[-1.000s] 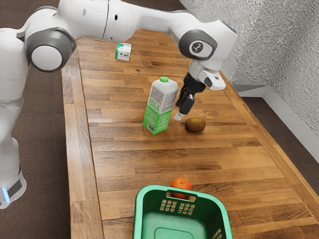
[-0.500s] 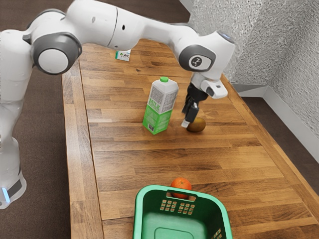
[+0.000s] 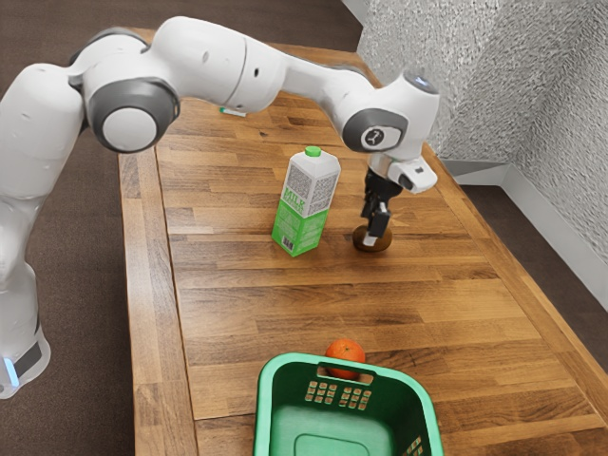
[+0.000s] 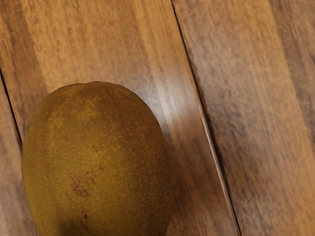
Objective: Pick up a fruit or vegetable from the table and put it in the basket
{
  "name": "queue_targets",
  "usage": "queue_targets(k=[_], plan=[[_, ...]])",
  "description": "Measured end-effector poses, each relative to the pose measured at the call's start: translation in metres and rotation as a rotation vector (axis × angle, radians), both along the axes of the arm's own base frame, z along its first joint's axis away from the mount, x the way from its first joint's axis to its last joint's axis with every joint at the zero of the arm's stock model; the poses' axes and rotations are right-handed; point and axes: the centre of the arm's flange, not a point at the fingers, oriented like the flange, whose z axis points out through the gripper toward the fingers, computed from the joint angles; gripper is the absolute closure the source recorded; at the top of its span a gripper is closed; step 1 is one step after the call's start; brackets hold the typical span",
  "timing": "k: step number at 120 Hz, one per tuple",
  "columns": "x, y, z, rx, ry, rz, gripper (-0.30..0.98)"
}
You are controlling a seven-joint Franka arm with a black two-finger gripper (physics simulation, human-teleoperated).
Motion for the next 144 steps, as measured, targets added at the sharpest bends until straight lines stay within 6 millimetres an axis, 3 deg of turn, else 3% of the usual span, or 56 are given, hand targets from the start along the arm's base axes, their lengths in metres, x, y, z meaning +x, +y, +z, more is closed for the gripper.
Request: queue_targets(k=[37,67,109,144], plan=[[0.008,0.011,-0.028,-0.003,0.011,0.020,0.02],[0.014,0.022,-0.036,-0.004,-0.004,0.037,0.02],[0.028,0.021,-0.036,-0.003,-0.047,0.037,0.02],[0.029,0.023,-0.040,-0.014,-0.048,0.045,0.17]])
